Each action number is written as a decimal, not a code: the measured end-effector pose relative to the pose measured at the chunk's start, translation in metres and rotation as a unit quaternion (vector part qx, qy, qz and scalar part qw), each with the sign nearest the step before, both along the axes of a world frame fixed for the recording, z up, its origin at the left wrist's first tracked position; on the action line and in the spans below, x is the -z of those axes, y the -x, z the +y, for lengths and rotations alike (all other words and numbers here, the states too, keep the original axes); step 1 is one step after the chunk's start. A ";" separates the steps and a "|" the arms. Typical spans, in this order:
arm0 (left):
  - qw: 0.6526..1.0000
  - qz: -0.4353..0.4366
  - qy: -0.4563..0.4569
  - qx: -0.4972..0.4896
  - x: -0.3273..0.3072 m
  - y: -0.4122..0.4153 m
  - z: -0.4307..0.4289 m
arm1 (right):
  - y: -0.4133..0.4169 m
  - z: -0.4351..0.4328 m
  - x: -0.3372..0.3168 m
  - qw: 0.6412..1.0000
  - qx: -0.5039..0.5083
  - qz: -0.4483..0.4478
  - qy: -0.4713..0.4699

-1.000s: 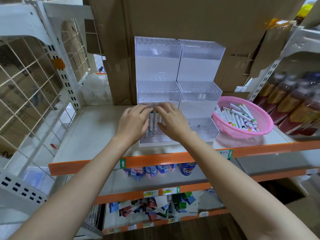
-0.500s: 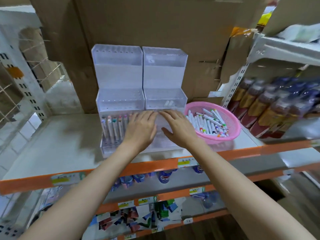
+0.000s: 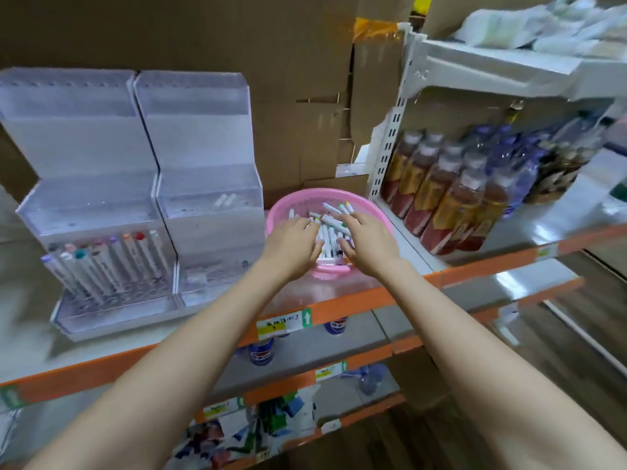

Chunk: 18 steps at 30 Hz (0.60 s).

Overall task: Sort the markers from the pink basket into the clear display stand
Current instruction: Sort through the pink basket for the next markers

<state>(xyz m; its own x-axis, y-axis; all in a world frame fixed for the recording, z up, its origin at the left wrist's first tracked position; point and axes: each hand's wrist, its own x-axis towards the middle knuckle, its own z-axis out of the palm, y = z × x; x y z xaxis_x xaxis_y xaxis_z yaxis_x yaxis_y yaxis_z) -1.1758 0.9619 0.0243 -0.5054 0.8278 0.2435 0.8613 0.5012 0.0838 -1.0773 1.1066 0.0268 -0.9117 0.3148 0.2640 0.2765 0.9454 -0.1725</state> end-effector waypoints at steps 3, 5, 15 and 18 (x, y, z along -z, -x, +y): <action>0.997 -0.030 0.060 -0.050 0.005 0.013 0.018 | 0.011 0.017 0.006 0.999 0.025 -0.042 0.007; 0.991 -0.039 0.103 -0.080 0.004 0.018 0.026 | 0.022 0.024 0.010 0.997 0.028 -0.073 0.007; 0.985 -0.070 0.087 -0.134 0.009 0.026 0.056 | 0.055 0.028 -0.004 0.994 -0.024 -0.109 0.023; 0.978 -0.109 0.070 -0.161 0.007 0.027 0.059 | 0.058 0.026 -0.011 0.992 -0.003 -0.110 0.064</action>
